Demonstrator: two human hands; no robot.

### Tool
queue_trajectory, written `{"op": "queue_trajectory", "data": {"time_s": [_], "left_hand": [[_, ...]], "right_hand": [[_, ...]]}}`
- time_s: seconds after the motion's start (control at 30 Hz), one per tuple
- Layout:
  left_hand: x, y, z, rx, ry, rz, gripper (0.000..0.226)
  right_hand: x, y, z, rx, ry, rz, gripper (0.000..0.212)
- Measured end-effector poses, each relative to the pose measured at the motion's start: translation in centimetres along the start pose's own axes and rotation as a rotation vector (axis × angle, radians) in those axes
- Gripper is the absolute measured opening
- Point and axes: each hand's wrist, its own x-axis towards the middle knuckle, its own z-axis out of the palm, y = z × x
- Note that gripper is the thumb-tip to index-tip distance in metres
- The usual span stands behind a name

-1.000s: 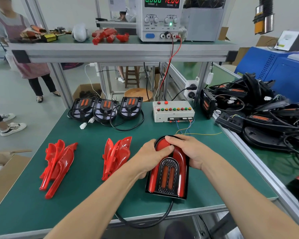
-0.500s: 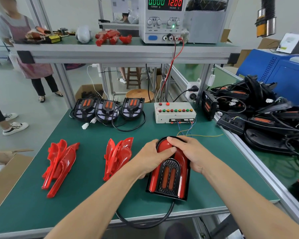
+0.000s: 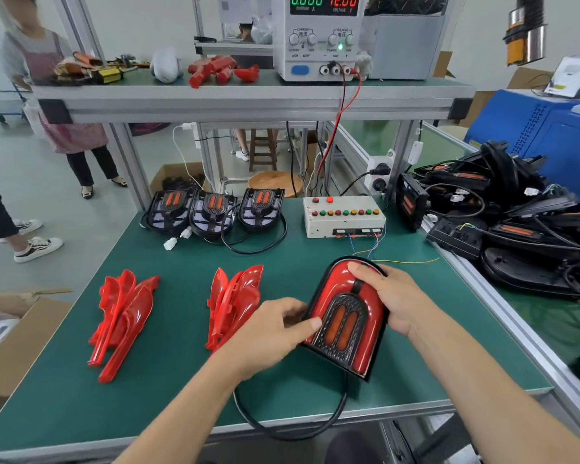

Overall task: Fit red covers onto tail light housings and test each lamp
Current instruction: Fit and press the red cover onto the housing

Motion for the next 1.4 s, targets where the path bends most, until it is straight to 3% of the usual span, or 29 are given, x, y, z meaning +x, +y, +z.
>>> {"op": "queue_trajectory", "data": {"time_s": [0.13,0.27,0.43,0.53,0.63,0.7,0.93,1.03,1.1,1.2,1.27,1.4], "left_hand": [[-1.3,0.1,0.5,-0.092,-0.001,-0.019,0.011],[-1.8,0.5,1.4,0.084,0.083,0.045,0.015],[-2.5,0.3,1.7,0.114,0.15,0.113,0.018],[-2.8,0.2,1.9,-0.123,0.146,0.07,0.01],[-2.8,0.1,2.2,-0.457,0.056,-0.043,0.016],[-2.9,0.0,3.3,-0.529,0.053,-0.109,0.012],[-2.3,0.9,7.7,-0.278,0.148,-0.078,0.016],[-2.3,1.5,7.8,0.065,0.155,0.025,0.042],[-2.1,1.3,7.4,0.266,0.247,0.077,0.054],[-1.6,0.4,5.9,0.286,0.366,0.162,0.031],[-1.6,0.1,5.1,0.191,0.281,0.113,0.02],[-0.6,0.1,4.8,0.124,0.044,0.055,0.037]], "right_hand": [[0.0,0.0,-0.2,0.041,0.012,0.011,0.048],[-0.2,0.1,-0.1,0.084,0.04,0.014,0.042],[-0.7,0.4,-0.3,0.094,0.062,0.04,0.043],[-1.4,0.6,-0.8,0.103,0.054,0.048,0.041],[-2.5,1.1,-1.8,0.109,0.013,0.023,0.043],[-3.1,1.1,-2.6,0.085,0.014,-0.016,0.049],[-4.2,1.7,-5.4,0.068,0.171,0.01,0.033],[-5.0,2.6,-6.4,0.069,0.222,0.042,0.038],[-5.3,3.3,-6.8,0.083,0.242,0.066,0.04],[-5.5,3.7,-6.8,0.092,0.247,0.085,0.042],[-5.2,3.2,-6.1,0.071,0.23,0.073,0.04],[-3.7,1.8,-2.9,-0.017,0.157,-0.005,0.035]]}}
